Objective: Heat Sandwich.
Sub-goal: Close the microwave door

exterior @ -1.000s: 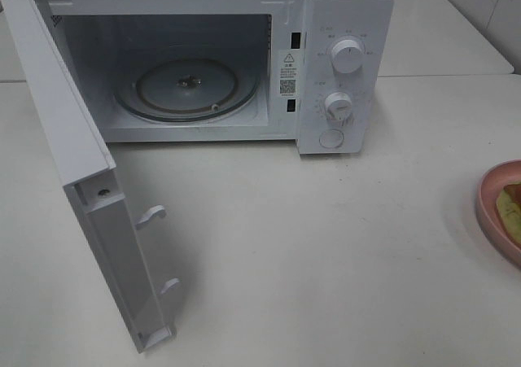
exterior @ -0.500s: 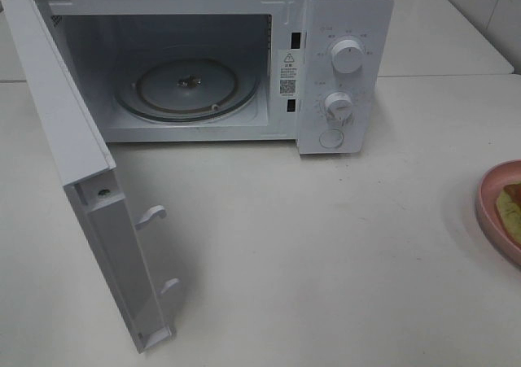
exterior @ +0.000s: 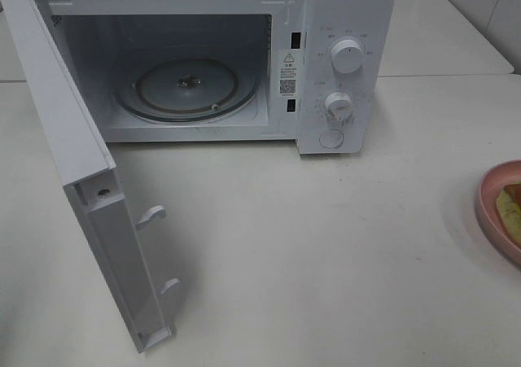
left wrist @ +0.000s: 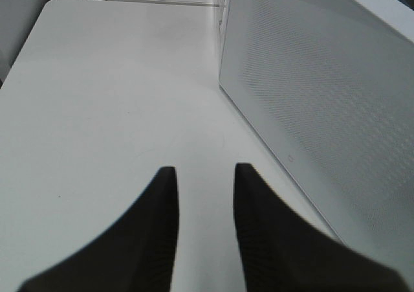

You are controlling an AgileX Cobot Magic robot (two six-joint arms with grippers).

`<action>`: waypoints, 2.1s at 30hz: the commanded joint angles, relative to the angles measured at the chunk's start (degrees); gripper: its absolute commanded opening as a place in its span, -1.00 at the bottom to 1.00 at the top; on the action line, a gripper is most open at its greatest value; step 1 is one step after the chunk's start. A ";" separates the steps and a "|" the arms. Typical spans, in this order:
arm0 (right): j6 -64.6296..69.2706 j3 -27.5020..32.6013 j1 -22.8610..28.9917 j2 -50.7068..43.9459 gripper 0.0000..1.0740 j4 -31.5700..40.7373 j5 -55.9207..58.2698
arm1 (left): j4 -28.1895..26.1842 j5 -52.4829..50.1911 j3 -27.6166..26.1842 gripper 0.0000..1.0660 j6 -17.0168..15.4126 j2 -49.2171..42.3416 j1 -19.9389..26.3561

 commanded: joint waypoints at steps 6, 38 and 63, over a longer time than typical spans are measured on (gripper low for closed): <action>-0.40 0.00 -0.40 -1.60 0.42 0.06 -0.29 | -0.40 -11.40 1.60 -1.00 0.06 11.46 0.23; -0.40 0.00 -0.40 -1.60 0.42 0.06 -0.29 | 16.79 -87.03 15.87 -1.00 -0.86 51.68 0.11; -0.40 0.00 -0.40 -1.60 0.42 0.06 -0.29 | 25.04 -107.66 13.12 -1.00 -12.78 71.51 -6.59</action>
